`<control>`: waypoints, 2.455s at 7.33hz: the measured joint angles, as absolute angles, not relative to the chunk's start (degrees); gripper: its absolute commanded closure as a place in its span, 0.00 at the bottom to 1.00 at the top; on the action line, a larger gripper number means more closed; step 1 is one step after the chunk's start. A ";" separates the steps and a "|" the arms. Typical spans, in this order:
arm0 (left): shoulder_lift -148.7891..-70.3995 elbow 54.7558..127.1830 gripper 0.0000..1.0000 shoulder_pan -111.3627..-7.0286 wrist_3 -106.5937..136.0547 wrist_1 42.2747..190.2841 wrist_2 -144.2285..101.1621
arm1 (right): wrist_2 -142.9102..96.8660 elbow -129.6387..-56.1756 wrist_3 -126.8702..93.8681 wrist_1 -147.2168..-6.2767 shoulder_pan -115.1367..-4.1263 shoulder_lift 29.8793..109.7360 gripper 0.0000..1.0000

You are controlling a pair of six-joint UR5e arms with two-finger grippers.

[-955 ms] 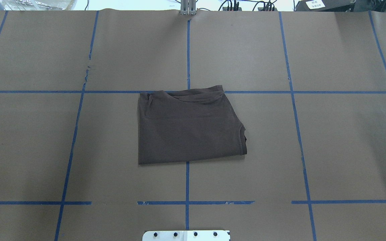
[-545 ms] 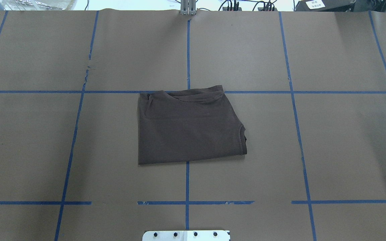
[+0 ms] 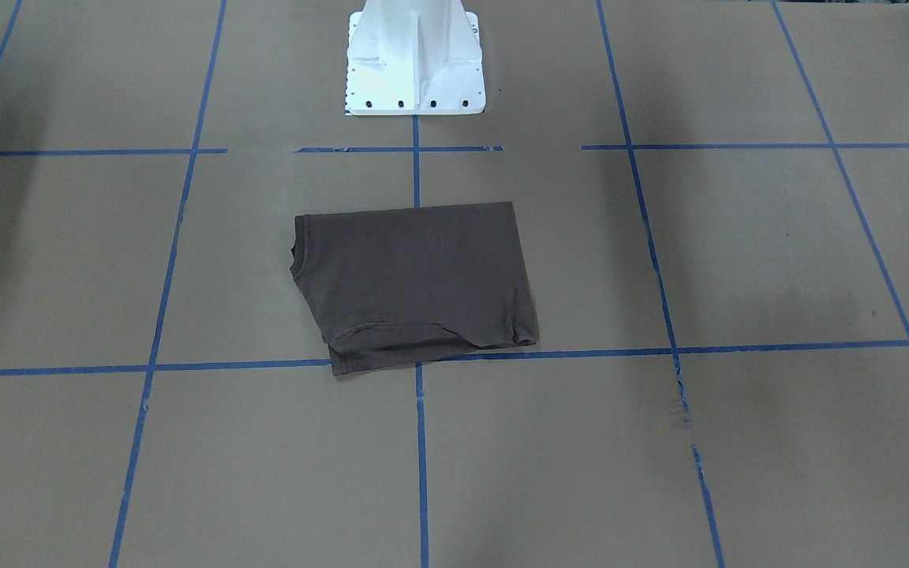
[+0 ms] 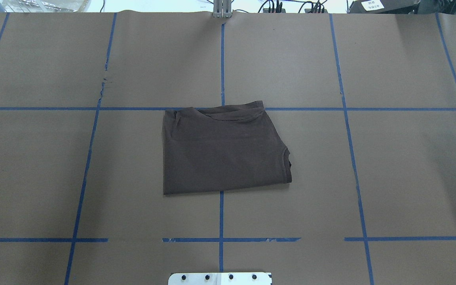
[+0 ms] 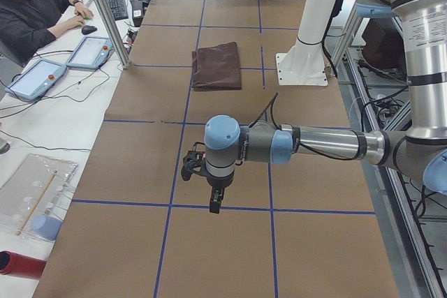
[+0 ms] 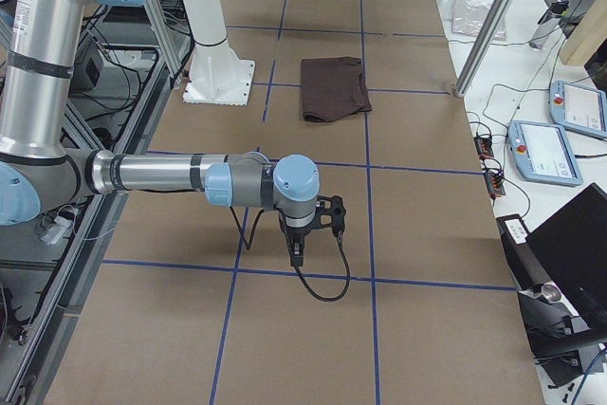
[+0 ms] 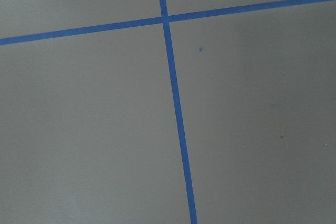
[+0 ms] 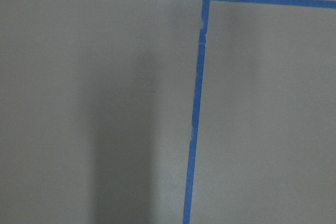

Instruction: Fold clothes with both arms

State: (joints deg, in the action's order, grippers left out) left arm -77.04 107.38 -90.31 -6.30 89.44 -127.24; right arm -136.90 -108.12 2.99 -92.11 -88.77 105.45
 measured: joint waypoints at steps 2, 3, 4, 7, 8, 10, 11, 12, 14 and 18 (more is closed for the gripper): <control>-77.08 107.85 0.00 -90.28 -6.26 89.49 -126.16 | -136.84 -108.13 2.99 -92.11 -88.77 105.40 0.00; -77.00 108.05 0.00 -90.35 -6.32 89.55 -126.93 | -136.70 -108.12 3.03 -92.11 -88.77 105.33 0.00; -76.69 108.21 0.00 -90.52 -6.38 89.58 -129.75 | -136.28 -108.08 3.10 -92.11 -88.77 105.22 0.00; -75.86 109.22 0.00 -90.69 -6.28 89.56 -136.42 | -134.23 -108.02 3.16 -92.11 -88.77 105.09 0.00; -75.86 109.47 0.00 -90.70 -6.28 89.56 -136.73 | -134.05 -108.02 3.16 -92.09 -88.77 105.06 0.00; -75.82 109.72 0.00 -90.70 -6.25 89.54 -136.77 | -133.56 -108.02 3.16 -91.95 -88.77 104.99 0.00; -75.79 109.75 0.00 -90.70 -6.24 89.52 -136.75 | -133.08 -108.02 3.16 -91.89 -88.77 105.00 0.00; -75.72 109.80 0.00 -90.70 -6.24 89.52 -136.64 | -132.85 -108.02 3.16 -91.86 -88.77 105.04 0.00; -75.63 109.80 0.00 -90.70 -6.24 89.48 -136.46 | -132.73 -108.02 3.16 -91.79 -88.77 105.15 0.00; -75.71 109.83 0.00 -90.70 -6.24 89.48 -136.39 | -132.91 -107.75 3.28 -91.54 -88.77 105.85 0.00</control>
